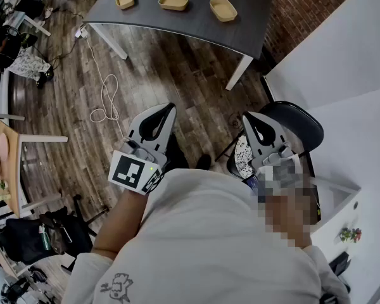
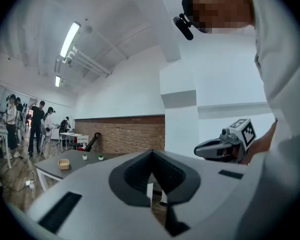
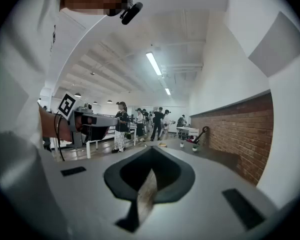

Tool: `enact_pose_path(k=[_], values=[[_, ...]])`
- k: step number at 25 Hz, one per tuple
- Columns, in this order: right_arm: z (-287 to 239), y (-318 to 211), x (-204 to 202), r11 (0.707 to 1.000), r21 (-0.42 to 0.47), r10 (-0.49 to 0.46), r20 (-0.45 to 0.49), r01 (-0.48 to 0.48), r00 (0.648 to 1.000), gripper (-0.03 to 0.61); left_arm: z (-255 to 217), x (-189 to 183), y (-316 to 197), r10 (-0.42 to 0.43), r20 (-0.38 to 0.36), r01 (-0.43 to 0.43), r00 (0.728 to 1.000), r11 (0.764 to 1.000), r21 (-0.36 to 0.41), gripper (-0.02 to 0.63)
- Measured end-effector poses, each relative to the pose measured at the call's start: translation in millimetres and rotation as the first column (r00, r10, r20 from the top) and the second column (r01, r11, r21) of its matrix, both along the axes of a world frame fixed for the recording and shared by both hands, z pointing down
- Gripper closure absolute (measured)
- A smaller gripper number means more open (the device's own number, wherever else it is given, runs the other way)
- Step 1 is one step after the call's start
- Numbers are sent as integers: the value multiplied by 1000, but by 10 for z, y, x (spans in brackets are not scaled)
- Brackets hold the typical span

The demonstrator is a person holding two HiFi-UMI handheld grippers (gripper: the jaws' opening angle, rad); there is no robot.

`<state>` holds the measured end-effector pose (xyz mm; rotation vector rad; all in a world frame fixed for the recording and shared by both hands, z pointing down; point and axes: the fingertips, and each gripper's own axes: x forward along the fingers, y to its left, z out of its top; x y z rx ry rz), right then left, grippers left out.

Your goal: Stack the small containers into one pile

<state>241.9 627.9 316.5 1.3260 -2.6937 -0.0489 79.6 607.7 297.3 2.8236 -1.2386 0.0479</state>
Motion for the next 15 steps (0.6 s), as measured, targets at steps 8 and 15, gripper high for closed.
enact_pose_path(k=[8, 15], values=[[-2, -33, -76, 1000, -5, 7, -4, -7, 1000, 575, 9, -29, -25, 8, -5, -8, 1000, 1000, -7, 603], [23, -76, -122, 1000, -9, 18, 8, -18, 1000, 575, 37, -31, -64, 29, -1, -29, 1000, 1000, -8, 603]])
